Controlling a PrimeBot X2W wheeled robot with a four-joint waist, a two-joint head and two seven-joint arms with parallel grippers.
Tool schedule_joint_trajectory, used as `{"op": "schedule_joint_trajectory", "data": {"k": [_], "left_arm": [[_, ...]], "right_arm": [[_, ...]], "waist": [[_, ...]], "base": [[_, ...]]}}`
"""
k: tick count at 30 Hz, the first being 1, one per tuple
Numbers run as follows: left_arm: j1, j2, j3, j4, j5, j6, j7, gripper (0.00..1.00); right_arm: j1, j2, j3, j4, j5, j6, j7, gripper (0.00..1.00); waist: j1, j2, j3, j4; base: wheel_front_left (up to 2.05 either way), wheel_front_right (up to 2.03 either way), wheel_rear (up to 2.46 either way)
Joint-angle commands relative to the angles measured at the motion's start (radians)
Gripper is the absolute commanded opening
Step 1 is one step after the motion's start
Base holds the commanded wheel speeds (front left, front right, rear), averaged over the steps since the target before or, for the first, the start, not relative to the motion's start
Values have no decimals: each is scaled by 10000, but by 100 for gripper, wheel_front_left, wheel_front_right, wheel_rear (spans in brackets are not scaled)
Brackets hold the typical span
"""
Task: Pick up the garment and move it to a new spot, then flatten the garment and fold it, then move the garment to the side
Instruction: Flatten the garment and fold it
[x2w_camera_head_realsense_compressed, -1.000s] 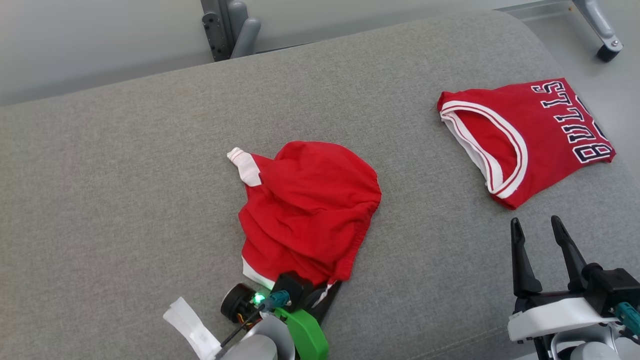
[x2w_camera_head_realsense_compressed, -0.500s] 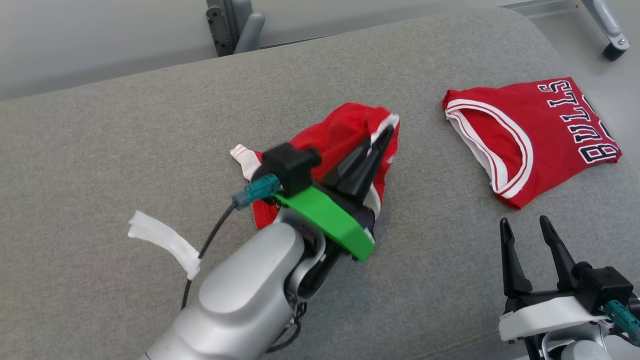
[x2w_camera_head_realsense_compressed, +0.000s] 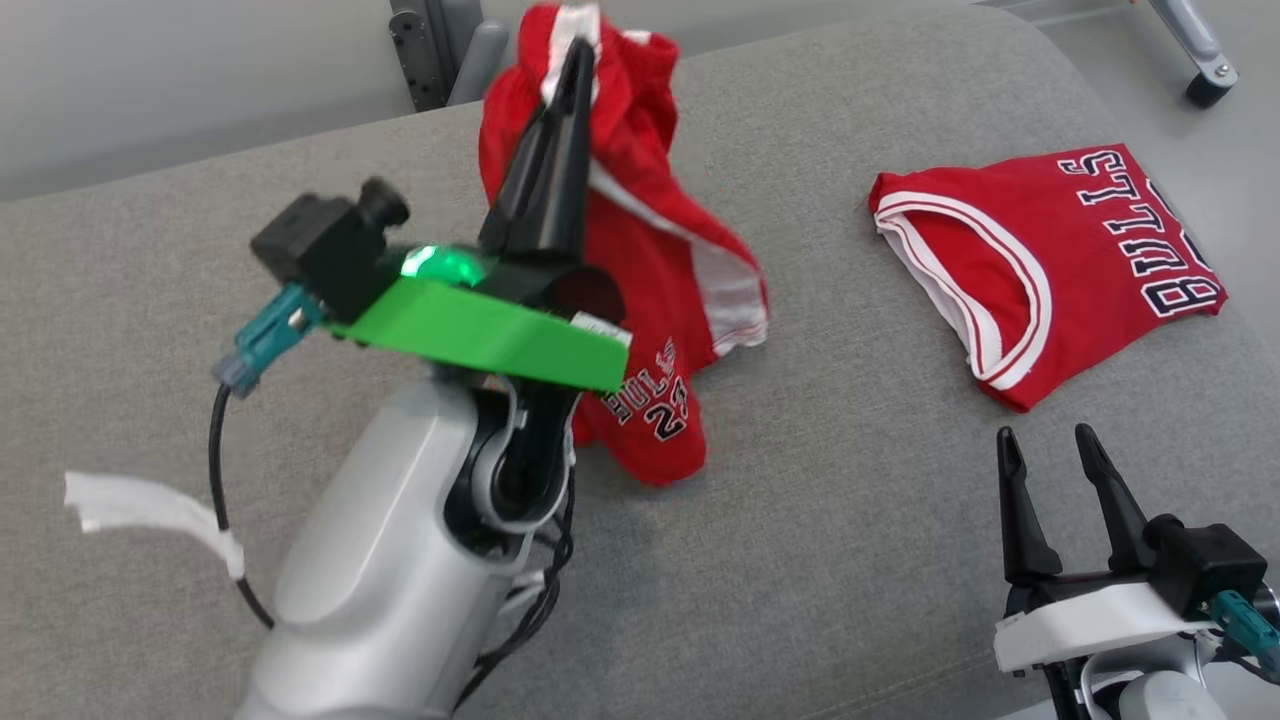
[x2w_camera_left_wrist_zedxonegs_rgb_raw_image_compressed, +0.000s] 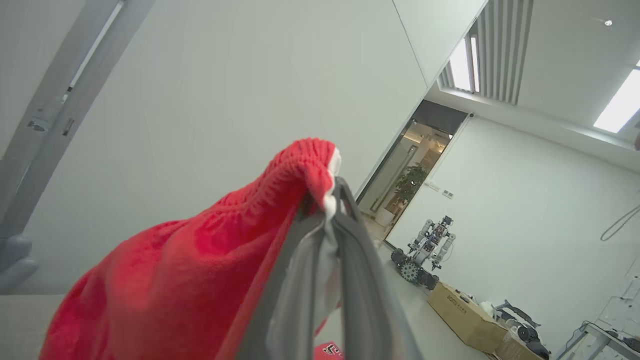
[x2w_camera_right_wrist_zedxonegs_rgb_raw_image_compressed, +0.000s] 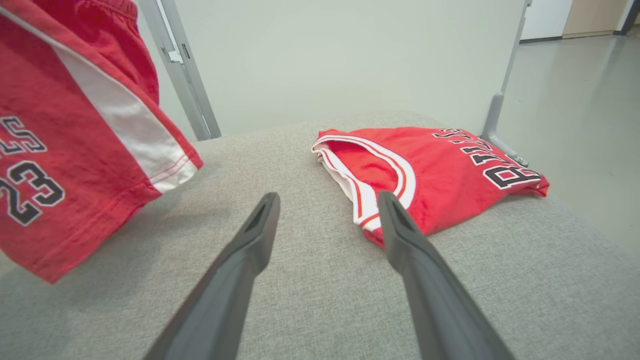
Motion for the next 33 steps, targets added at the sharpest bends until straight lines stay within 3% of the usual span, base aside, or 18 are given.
{"op": "schedule_joint_trajectory", "data": {"k": [1, 9, 17, 26, 27, 28, 29, 30, 31, 33], "left_arm": [[679, 59, 284, -49, 66, 13, 7, 0], [3715, 51, 2189, 1066, 746, 312, 5, 0], [5347, 49, 3934, 1640, 33, 538, 5, 0], [6347, 57, 3885, 1950, -71, 104, 5, 0], [6390, 55, 3900, 1999, -102, 115, 5, 4], [6403, 55, 3919, 2028, -134, 106, 5, 16], [6396, 55, 3922, 2047, -139, 85, 5, 50], [6385, 55, 3921, 2057, -146, 79, 5, 93], [6388, 55, 3900, 2067, -219, 26, 5, 100], [6407, 54, 3878, 2062, -247, -69, 5, 100]], "right_arm": [[-39, -16, -35, 9, 75, -4, -1, 100], [-14, -21, -66, 157, 15, -4, -1, 100], [-79, -20, 54, 211, -89, -4, -1, 100], [108, -39, 40, 293, -216, -4, -1, 100], [107, -46, 44, 297, -218, -4, -1, 100], [105, -48, 45, 295, -218, -4, -1, 100], [109, -50, 53, 285, -226, -4, -1, 100], [114, -63, 60, 278, -235, -4, -1, 100], [112, -84, 62, 277, -231, -4, -1, 100], [112, -126, 69, 289, -219, -4, -1, 100]], "waist": [[0, 50, 7, 85], [0, 50, 89, 720], [0, 50, 102, 1195], [0, 50, 71, 1479], [0, 50, 68, 1495], [0, 50, 68, 1508], [0, 50, 68, 1521], [0, 50, 73, 1532], [0, 50, 78, 1543], [0, 50, 70, 1554]], "base": [[0, 0, 0], [0, 0, 0], [0, 0, 0], [0, 0, 0], [0, 0, 0], [0, 0, 0], [0, 0, 0], [0, 0, 0], [0, 0, 0], [0, 0, 0]]}}
